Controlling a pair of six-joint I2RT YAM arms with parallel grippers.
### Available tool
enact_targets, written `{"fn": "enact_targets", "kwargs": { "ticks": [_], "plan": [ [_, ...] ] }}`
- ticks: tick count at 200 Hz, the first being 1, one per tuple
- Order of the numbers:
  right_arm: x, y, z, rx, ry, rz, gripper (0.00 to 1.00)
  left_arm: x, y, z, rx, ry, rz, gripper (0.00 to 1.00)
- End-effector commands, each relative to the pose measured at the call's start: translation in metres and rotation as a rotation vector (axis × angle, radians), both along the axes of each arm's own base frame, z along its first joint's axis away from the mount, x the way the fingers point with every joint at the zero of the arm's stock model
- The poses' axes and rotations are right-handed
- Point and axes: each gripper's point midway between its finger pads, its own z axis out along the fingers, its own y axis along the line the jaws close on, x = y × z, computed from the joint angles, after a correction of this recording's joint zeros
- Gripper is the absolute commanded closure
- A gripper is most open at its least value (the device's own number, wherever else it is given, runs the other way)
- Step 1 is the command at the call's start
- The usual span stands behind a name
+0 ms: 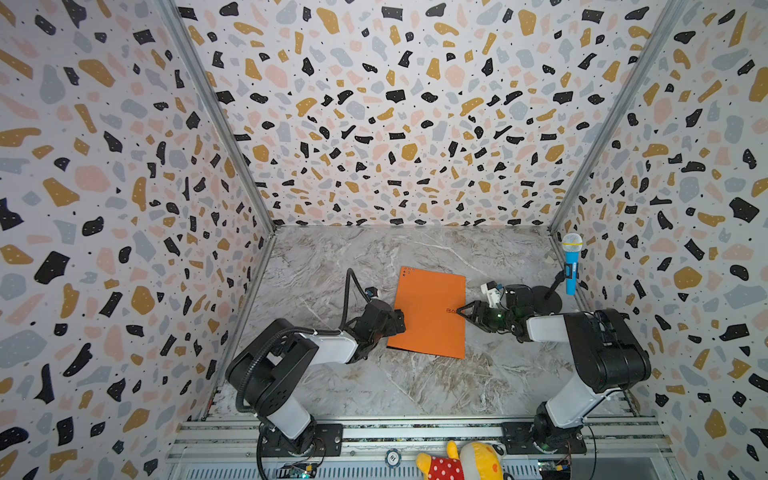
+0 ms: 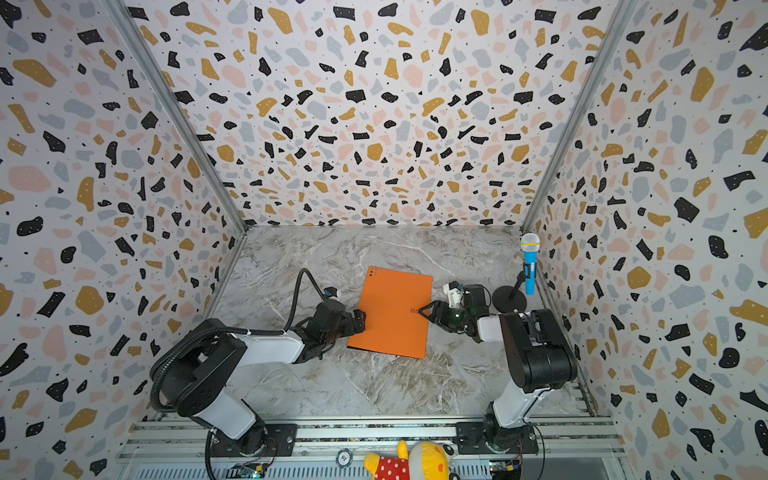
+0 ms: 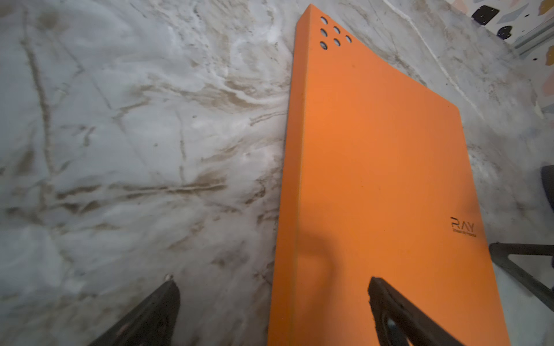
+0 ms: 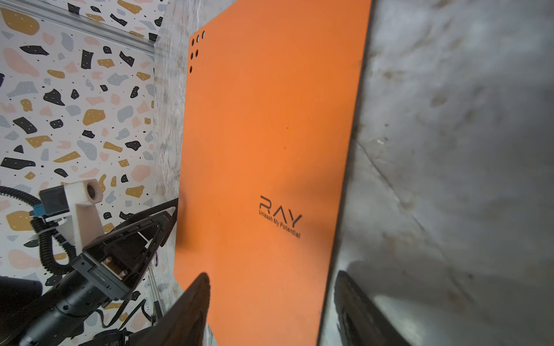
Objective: Put the files into the folder
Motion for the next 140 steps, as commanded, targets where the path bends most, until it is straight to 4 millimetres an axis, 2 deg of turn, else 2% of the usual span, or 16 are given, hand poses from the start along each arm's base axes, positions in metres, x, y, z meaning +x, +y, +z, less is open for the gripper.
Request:
{"fn": "enact_targets", "kwargs": {
  "ticks": [1,35,62,83,100,140],
  "plan": [
    [-0.001,0.0,-0.02,-0.031,0.079,-0.011,0.33,-0.007,-0.012,-0.01,-0.083,0.052,-0.031,0.0],
    [0.022,0.006,-0.014,-0.024,0.055,0.001,0.33,-0.01,-0.032,0.001,-0.176,0.048,-0.059,0.0],
    [0.04,0.005,-0.004,-0.052,0.019,0.003,0.33,-0.013,-0.028,0.008,-0.185,0.039,-0.037,0.0],
    [0.049,-0.001,0.003,-0.067,0.001,-0.006,0.32,-0.014,-0.016,0.017,-0.157,0.015,-0.005,0.0],
    [0.054,-0.01,0.011,-0.07,-0.023,-0.024,0.31,-0.013,-0.002,0.033,-0.115,-0.022,0.029,0.0],
    [0.059,-0.04,0.047,-0.125,-0.161,-0.083,0.27,-0.003,0.035,0.07,-0.049,-0.117,0.12,0.01]
  ]
}}
